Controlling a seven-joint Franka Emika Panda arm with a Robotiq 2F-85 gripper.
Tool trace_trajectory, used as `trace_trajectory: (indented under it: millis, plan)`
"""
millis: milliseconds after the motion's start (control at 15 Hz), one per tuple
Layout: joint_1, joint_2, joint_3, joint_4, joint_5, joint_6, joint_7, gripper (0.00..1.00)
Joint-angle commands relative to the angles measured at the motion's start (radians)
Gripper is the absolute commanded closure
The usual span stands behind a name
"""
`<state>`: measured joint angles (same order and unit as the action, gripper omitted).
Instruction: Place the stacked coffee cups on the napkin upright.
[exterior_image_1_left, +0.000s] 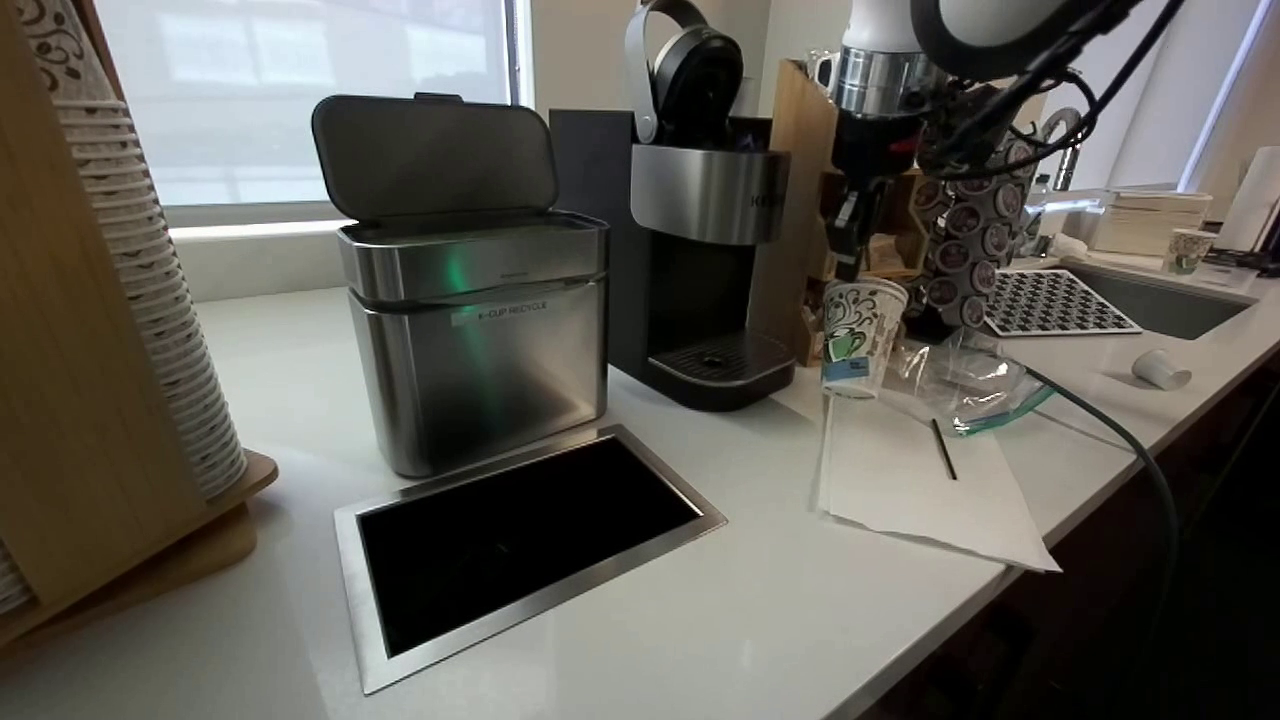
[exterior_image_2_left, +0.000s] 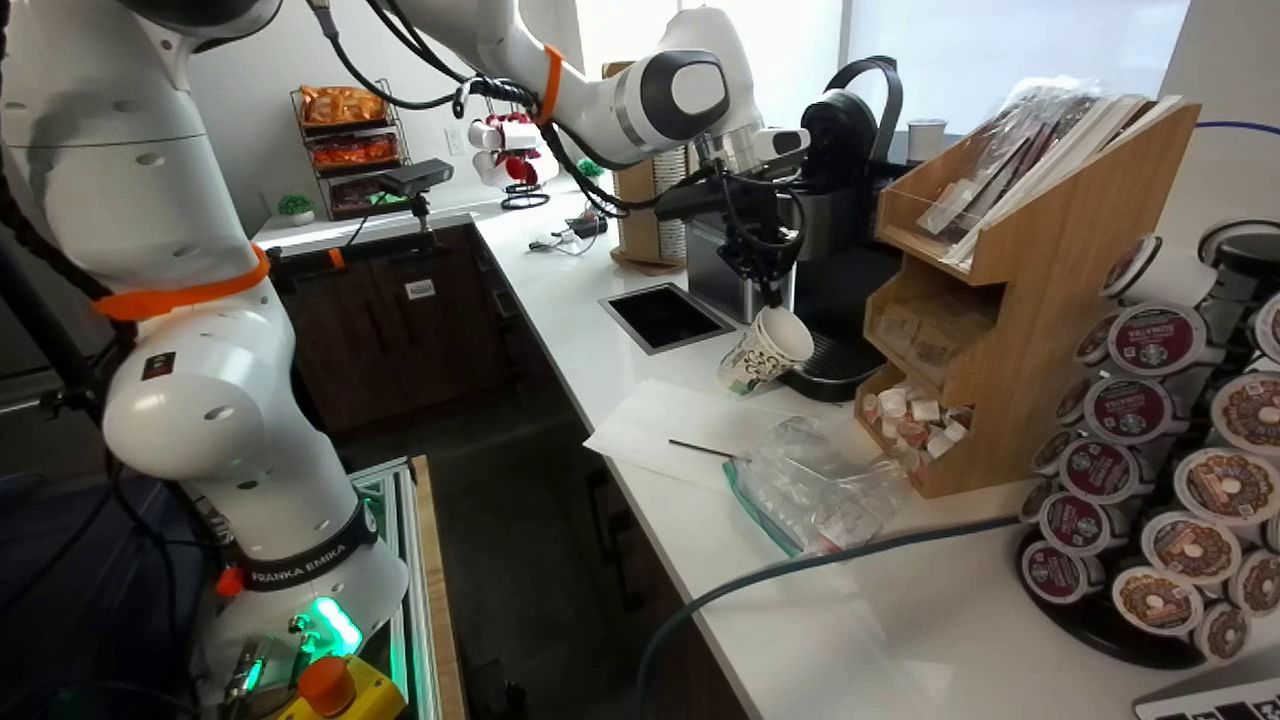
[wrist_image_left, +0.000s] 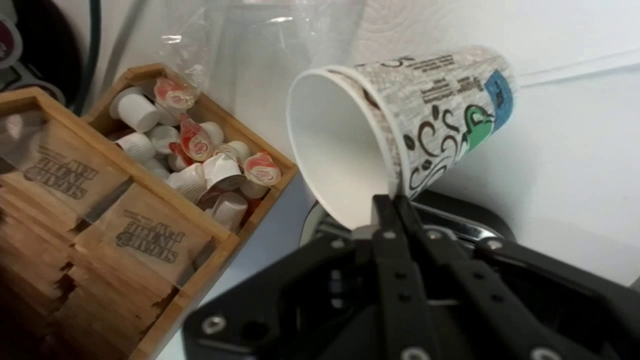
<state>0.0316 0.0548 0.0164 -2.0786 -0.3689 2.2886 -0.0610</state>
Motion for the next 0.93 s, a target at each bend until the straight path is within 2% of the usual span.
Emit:
trace_trajectory:
  millis: [0, 267, 867]
  plan:
    - [0.023, -0.084, 0.009, -0.099, -0.182, 0.001, 0.218, 0.99]
    - [0.027, -0.107, 0.038, -0.131, -0.302, -0.070, 0.359, 0.99]
    - [0.036, -0.065, 0.069, -0.122, -0.425, -0.185, 0.587, 0.99]
